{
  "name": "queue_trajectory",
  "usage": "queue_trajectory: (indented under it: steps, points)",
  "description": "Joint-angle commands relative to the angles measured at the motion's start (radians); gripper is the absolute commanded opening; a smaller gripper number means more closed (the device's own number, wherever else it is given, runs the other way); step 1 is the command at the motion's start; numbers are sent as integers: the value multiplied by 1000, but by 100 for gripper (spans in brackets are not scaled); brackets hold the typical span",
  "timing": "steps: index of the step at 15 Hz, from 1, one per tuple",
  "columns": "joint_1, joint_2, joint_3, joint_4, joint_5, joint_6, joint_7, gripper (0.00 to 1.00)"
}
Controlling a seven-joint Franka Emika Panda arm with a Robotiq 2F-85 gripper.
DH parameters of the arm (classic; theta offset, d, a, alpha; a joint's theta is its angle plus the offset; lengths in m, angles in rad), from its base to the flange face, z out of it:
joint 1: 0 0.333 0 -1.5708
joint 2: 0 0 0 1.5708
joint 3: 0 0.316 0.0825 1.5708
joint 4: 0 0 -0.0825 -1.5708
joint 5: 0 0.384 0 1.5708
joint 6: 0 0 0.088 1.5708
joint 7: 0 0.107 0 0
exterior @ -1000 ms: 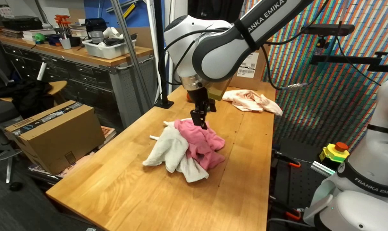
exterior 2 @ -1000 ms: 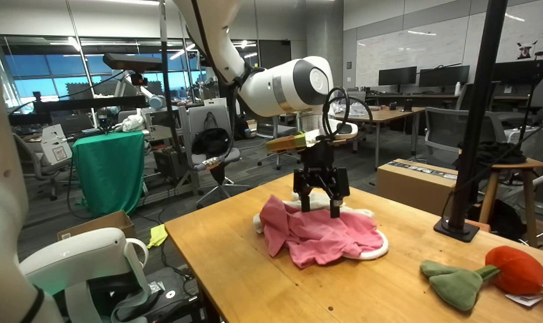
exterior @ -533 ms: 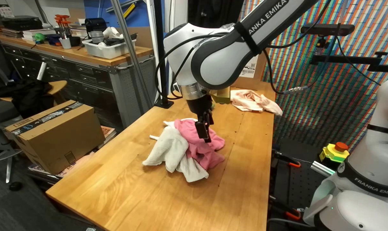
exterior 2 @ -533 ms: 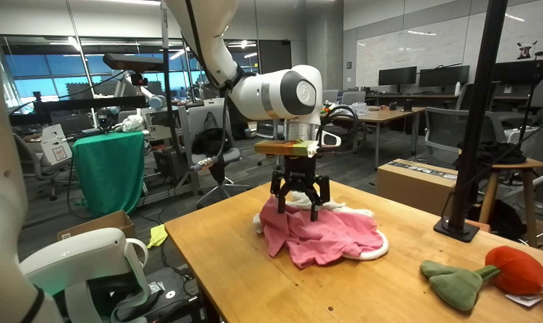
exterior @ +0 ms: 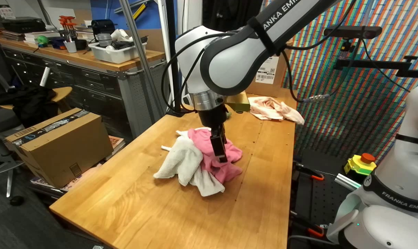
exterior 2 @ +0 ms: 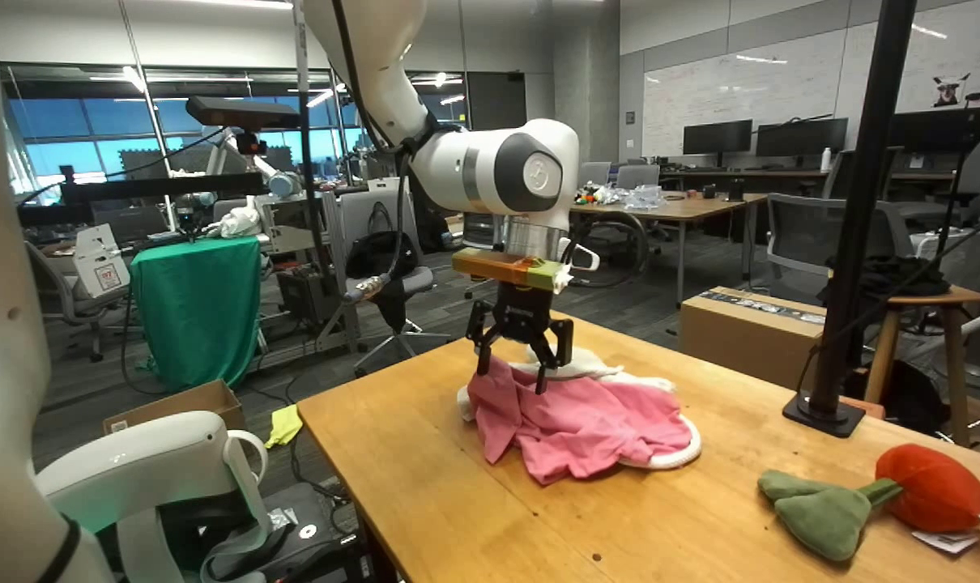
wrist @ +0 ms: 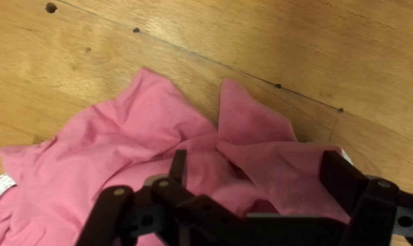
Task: Move the peach shirt and then the radish to the right, move the pink shirt forwards, move the towel to the front left side of the table
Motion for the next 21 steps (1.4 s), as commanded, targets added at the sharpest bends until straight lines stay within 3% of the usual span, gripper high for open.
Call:
queue_trajectory:
  steps: [1,17,18,19,21]
  points:
    - [3,12,11,11,50,-6,-56,100]
    - [16,64,29,20,48,10,-90,100]
    - [15,65,27,19,46,15,-90,97]
    - [16,68,24,18,41,23,-81,75]
    - [16,73,17,18,28,31,-67,71]
